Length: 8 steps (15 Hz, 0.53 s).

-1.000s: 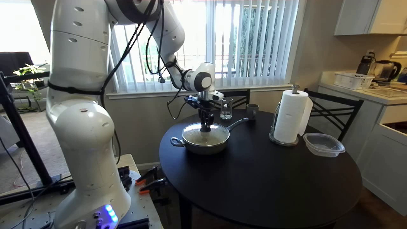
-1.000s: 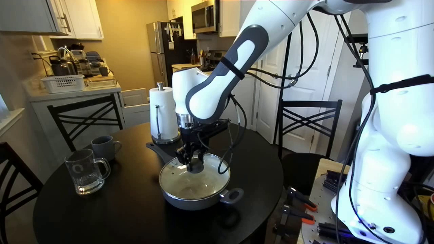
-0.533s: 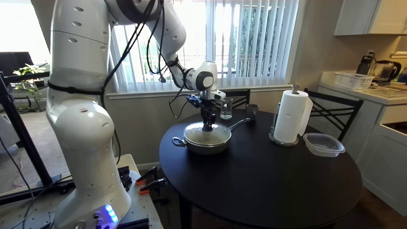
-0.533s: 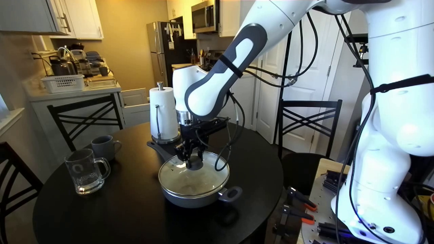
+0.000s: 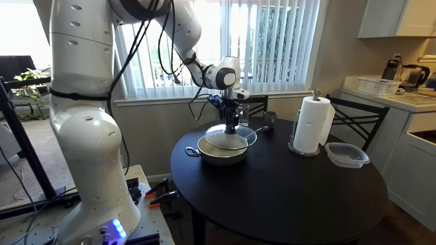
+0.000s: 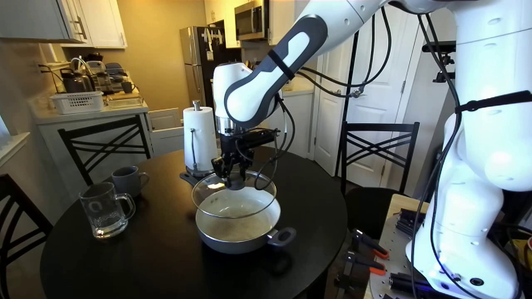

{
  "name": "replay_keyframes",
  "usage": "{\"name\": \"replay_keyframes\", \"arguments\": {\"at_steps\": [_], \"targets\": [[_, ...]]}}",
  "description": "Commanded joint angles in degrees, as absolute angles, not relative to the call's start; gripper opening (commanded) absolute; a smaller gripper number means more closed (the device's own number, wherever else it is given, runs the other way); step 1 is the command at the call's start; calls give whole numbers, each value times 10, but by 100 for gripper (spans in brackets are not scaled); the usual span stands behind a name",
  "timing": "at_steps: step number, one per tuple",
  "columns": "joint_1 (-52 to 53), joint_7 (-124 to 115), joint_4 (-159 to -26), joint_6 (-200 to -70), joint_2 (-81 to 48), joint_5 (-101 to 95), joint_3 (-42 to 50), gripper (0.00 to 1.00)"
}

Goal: Remove the lid from the pan and place it on the table

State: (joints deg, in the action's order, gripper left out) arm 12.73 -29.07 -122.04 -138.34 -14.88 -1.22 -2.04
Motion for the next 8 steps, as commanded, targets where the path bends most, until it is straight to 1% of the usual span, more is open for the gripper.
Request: {"name": "replay_keyframes", "arguments": {"at_steps": [1,8], "targets": [[111,-306,-1211,-1355,-138,-12,-8,33],[26,-293,-1210,-1334,-134,47,45,33]]}}
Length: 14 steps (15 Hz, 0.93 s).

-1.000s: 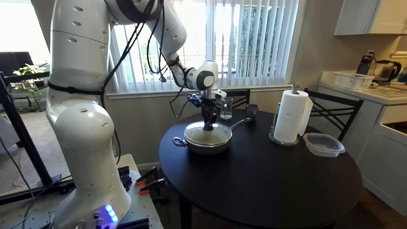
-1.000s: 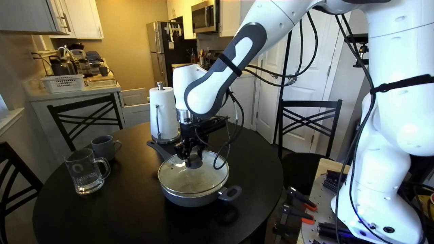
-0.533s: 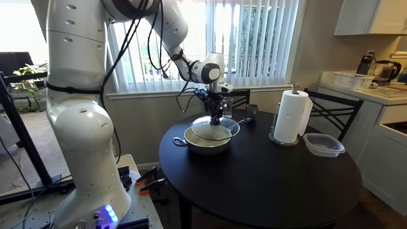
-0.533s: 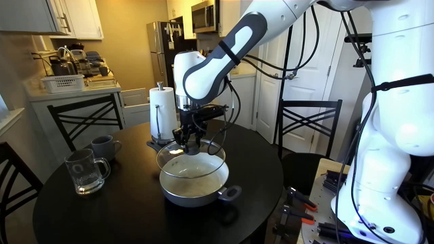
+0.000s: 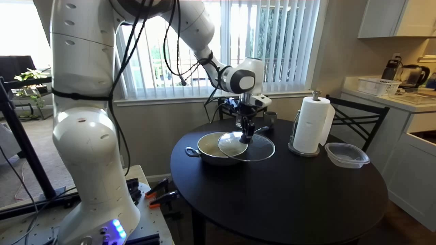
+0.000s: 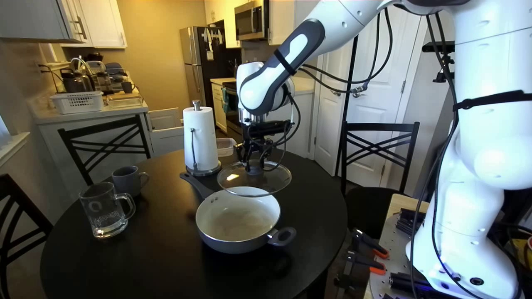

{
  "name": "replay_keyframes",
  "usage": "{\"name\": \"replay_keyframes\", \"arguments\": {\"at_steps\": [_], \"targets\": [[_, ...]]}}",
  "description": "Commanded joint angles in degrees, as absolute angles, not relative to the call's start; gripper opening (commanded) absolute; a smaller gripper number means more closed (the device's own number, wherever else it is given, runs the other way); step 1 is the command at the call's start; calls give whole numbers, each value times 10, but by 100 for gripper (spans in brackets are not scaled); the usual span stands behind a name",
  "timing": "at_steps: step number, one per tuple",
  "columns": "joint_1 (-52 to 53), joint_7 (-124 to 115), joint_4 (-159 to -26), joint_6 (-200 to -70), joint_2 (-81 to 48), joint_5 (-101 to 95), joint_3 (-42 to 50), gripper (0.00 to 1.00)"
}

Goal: Remove the lid from the pan and place it on the table

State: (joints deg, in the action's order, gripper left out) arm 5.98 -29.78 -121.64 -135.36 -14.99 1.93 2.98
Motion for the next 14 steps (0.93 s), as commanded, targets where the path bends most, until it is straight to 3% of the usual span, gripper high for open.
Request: {"name": "replay_keyframes", "arguments": {"at_steps": [1,14], "targets": [[13,-293,-1211,-1334,-134,53,53,33],[-28,-289,-1255,-1354,-191,37,96,33]]}}
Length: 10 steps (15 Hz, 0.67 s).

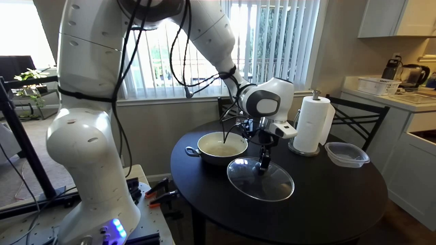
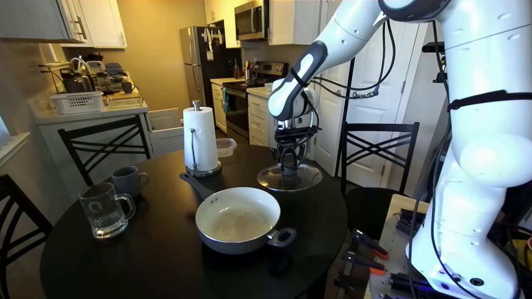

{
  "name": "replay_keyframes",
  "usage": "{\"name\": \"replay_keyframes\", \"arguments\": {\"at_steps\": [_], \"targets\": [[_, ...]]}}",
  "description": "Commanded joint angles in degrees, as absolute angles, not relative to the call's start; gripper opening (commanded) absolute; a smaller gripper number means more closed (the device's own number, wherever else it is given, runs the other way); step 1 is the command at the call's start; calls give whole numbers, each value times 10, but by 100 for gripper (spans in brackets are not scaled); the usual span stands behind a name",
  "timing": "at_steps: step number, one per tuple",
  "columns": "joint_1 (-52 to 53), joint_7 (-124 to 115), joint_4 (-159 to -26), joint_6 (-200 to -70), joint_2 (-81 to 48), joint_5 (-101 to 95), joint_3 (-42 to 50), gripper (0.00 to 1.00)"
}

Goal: Remove the lid from the pan and place it on the table

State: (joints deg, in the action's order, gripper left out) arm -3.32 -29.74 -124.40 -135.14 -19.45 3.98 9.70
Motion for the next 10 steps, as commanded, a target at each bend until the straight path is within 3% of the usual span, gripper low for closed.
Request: {"name": "replay_keyframes", "arguments": {"at_steps": [1,7,8,10], "targets": [[-27,-289,-1254,-1353,-196,37,97,33],[-23,-290,-1254,-1351,-205,39,98,33],[-23,-291,-1255,-1352,-205,39,98,83],[-23,-292,-1255,-1353,-205,41,97,88]]}}
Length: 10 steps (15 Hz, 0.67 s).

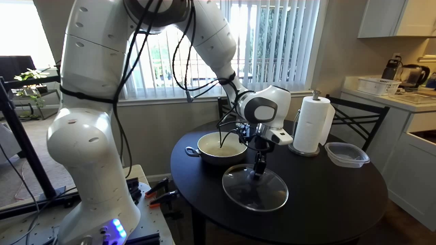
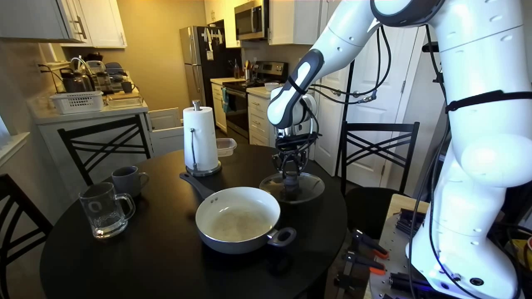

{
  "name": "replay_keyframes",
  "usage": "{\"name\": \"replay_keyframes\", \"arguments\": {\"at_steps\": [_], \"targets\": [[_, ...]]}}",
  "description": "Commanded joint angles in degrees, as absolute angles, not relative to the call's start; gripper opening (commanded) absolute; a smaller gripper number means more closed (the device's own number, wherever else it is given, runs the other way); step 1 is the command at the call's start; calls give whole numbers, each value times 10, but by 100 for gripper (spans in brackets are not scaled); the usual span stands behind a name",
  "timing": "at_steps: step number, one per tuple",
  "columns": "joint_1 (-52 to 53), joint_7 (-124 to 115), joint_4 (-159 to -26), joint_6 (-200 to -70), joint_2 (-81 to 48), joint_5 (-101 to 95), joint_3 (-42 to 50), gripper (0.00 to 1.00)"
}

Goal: Remove the lid from the pan and place it on the table

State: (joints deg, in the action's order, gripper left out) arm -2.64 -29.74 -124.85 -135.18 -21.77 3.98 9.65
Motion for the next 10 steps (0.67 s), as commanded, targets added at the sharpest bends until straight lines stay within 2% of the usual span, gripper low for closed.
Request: {"name": "replay_keyframes", "arguments": {"at_steps": [1,3,10], "targets": [[-22,-293,-1255,-1353,-204,41,97,95],[-22,-292,-1254,-1354,-202,42,97,100],[-21,-297,-1241,-1350,-207,40,98,100]]}}
